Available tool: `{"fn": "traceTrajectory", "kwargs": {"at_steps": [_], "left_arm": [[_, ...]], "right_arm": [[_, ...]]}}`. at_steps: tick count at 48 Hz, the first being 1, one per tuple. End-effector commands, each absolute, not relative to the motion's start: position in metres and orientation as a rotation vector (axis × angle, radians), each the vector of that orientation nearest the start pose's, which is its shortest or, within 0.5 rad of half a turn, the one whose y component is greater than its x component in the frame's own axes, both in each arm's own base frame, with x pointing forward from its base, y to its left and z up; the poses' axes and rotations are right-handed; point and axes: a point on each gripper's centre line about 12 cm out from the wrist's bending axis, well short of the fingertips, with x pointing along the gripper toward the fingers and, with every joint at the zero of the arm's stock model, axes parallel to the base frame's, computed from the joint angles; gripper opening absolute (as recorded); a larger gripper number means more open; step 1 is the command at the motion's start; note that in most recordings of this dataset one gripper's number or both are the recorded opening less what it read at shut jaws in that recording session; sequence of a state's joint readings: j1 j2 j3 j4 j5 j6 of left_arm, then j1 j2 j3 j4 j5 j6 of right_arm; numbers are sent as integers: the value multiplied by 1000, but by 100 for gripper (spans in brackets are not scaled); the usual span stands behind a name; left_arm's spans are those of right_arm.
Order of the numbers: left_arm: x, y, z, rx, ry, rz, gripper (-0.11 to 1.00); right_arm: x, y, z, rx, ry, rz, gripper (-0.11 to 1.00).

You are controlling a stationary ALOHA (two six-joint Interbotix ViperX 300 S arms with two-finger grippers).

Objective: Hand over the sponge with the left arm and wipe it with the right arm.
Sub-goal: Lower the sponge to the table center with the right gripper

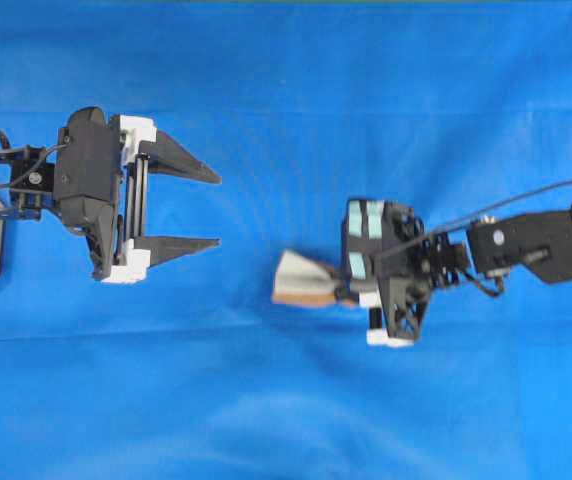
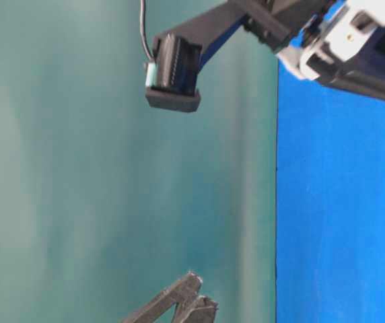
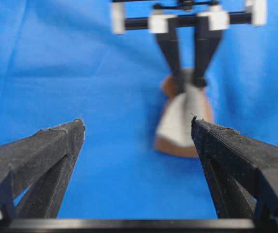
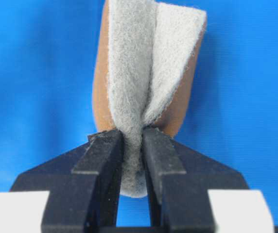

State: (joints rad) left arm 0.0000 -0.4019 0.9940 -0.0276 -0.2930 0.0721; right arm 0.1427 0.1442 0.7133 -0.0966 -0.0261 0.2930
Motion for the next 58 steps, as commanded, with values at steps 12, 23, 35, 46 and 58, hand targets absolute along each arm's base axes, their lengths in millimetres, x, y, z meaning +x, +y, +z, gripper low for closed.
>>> {"fn": "traceTrajectory", "kwargs": {"at_steps": [12, 23, 35, 46, 58], "left_arm": [[300, 1, 232, 42, 272, 1, 90], [300, 0, 230, 39, 278, 0, 90], [301, 0, 231, 40, 276, -1, 90], [301, 0, 230, 41, 276, -1, 90], [301, 0, 230, 41, 278, -2, 90]], "right_arm": [[376, 8, 107, 138, 845, -47, 20], [368, -72, 105, 122, 858, -205, 20], [363, -100, 107, 104, 851, -254, 20], [366, -84, 106, 90, 854, -215, 20], [371, -59, 105, 86, 851, -161, 20]]}}
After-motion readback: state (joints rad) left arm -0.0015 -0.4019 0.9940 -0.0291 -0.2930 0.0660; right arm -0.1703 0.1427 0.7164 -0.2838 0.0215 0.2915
